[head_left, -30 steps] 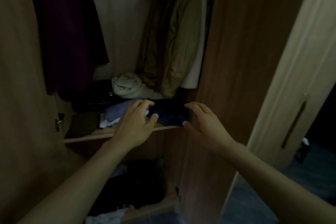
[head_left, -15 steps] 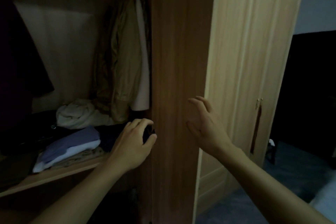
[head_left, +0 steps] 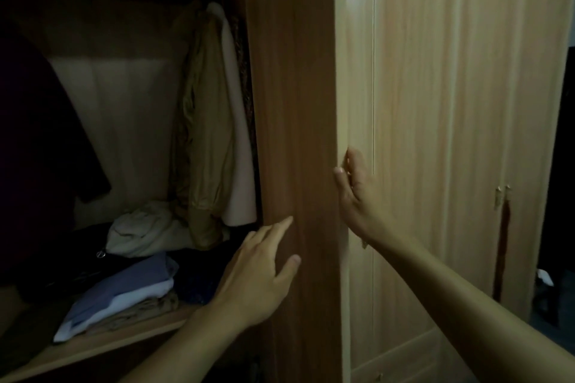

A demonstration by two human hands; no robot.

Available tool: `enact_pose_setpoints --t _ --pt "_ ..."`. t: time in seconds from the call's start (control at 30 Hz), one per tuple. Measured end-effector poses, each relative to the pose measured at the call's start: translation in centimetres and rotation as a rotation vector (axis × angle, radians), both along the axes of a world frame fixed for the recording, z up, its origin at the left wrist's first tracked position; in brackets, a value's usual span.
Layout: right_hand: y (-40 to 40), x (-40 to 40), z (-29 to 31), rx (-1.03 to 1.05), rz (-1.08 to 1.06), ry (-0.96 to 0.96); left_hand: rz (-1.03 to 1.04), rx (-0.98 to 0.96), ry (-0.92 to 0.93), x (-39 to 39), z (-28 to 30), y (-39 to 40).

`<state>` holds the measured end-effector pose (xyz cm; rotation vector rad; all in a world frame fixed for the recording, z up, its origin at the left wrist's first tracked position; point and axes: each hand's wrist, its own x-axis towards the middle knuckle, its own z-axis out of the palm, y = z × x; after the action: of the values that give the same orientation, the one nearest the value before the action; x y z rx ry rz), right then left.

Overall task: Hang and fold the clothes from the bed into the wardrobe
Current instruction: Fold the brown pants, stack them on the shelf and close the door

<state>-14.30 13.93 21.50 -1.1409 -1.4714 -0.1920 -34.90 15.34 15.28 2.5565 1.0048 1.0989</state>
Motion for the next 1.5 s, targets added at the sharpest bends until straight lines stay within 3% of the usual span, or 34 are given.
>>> enact_pose_setpoints --t 0.13,0.57,0.83,1.13,1.33,1.5 --pt "-0.3 -1.0 -0.6 0.032 0.100 0.047 -0.026 -0.009 -0.037 0.5 0.6 0.4" --pt "0.5 -5.5 0.3 0.017 0.215 -0.213 -0.005 0.013 -0.141 -3.8 1.1 1.5" --pt "4.0 -10.4 1.0 -0.031 0.493 -0.265 0.055 0.050 -0.145 -9.7 1.2 3.0" --pt "8.0 -16.9 0.7 -0.060 0.403 -0.243 0.116 0.124 -0.089 -15.0 1.8 4.7" --pt "10.5 -20.0 1.2 -0.083 0.266 -0.366 0.202 0.085 -0.048 -19.2 1.7 7.9" --pt "13.5 -23.3 0.6 -0.145 0.280 -0.363 0.243 0.061 -0.047 -22.4 0.4 10.9"
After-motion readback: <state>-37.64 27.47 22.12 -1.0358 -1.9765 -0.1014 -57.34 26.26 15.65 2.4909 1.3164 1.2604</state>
